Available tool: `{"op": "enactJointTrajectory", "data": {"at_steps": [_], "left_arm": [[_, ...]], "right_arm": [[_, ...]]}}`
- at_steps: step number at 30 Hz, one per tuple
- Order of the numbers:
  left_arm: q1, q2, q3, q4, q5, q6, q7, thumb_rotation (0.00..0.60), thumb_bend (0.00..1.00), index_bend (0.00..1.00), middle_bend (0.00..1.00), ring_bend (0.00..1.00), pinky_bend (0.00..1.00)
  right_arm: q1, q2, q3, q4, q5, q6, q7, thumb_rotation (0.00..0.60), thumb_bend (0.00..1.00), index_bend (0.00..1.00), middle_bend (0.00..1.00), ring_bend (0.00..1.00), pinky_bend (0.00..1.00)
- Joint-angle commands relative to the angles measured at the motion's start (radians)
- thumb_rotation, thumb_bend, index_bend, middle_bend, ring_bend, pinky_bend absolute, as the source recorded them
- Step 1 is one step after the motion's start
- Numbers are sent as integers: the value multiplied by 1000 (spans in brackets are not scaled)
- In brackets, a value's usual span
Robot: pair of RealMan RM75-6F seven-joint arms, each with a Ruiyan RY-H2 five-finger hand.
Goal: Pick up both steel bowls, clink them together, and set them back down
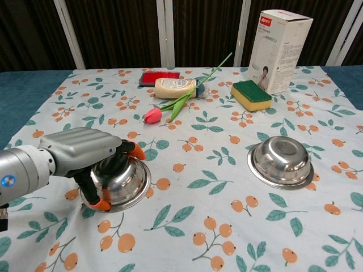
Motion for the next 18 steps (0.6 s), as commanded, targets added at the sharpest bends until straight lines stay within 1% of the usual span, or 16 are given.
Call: {"op": "enactJointTrajectory", "data": {"at_steps": [1, 3, 7, 12, 15, 18], "left_arm": [[-4, 12, 5, -6, 3, -1, -22, 600, 415, 293, 438, 358, 579], [-5, 25, 5, -11, 14, -7, -49, 600, 449, 333, 484, 402, 614], [7, 79, -2, -44, 106, 0, -161, 600, 503, 400, 530, 455, 658], [30, 131, -9, -79, 205, 24, -284, 600, 529, 420, 558, 496, 704], [45, 163, -10, -95, 262, 46, -346, 600, 534, 429, 555, 499, 708], [68, 218, -16, -124, 332, 92, -413, 600, 535, 442, 554, 499, 708]], "right_arm": [[0, 0, 0, 0, 1, -1, -2, 600, 317, 0, 0, 0, 0], [0, -1, 0, 0, 4, -4, -4, 600, 317, 0, 0, 0, 0], [3, -10, 1, -1, 6, -11, -26, 600, 316, 0, 0, 0, 0], [7, -22, 1, 0, 6, -19, -50, 600, 316, 0, 0, 0, 0], [12, -27, 0, 0, 5, -28, -65, 600, 317, 0, 0, 0, 0], [27, -38, -6, 0, -9, -53, -70, 600, 317, 0, 0, 0, 0]]}}
